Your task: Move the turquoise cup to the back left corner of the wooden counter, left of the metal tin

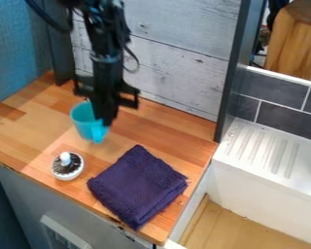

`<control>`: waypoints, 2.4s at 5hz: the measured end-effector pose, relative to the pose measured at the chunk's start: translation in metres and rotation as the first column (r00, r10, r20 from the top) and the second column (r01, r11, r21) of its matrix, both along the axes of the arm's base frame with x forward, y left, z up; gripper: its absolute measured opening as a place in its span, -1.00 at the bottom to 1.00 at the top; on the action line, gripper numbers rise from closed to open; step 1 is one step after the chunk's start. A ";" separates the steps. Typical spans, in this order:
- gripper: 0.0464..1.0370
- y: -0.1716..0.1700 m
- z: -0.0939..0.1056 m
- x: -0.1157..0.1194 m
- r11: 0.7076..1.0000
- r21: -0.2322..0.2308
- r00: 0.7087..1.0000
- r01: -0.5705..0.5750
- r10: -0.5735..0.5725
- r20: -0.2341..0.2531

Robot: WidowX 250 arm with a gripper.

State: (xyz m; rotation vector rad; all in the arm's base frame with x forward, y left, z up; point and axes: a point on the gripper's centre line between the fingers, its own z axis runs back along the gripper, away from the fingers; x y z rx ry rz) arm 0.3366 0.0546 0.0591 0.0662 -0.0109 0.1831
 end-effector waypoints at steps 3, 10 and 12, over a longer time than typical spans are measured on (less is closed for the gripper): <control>-0.92 0.097 0.047 -0.044 0.968 0.251 0.957 -0.020 -0.053 0.284; -0.92 0.129 -0.024 0.050 0.994 0.073 0.970 -0.077 0.057 0.236; -0.52 0.147 -0.021 0.058 0.999 0.037 0.985 -0.033 0.026 0.170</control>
